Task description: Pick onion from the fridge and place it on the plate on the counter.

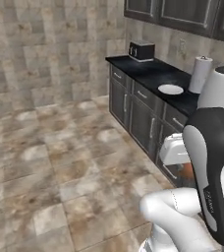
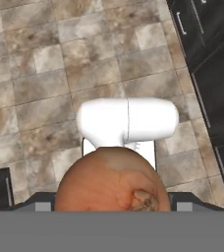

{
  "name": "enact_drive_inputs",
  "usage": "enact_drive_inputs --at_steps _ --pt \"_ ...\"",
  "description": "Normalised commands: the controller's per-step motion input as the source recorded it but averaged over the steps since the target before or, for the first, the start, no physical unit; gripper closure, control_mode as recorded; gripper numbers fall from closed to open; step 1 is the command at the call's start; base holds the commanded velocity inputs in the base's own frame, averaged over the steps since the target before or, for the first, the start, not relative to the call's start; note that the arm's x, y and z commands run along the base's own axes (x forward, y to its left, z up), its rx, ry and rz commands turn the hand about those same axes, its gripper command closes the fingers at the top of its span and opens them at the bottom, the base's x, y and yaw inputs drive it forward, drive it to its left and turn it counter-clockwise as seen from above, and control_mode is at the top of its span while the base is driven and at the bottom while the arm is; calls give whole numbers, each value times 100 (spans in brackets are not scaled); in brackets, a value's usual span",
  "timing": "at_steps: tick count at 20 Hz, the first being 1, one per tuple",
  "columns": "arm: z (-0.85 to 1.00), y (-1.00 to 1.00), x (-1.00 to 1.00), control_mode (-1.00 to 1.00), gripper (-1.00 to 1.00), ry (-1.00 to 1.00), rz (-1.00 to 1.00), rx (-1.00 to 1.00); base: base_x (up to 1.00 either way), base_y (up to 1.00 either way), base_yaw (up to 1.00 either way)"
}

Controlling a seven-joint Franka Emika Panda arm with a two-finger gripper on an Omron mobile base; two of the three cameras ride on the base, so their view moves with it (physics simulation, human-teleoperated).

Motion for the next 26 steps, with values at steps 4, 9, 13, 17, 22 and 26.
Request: enact_drive_inputs --at_steps 4,9,13,17,22,26 --pt "0 0 0 100 100 0 0 0 100 41 -23" --pt "0 0 0 100 100 0 0 0 82 44 -47" --pt "0 0 0 100 100 0 0 0 53 51 -62" --pt "0 0 0 100 100 0 0 0 47 65 -65" --pt "0 0 0 100 100 0 0 0 59 88 -63" --pt "0 0 0 100 100 0 0 0 77 99 -58"
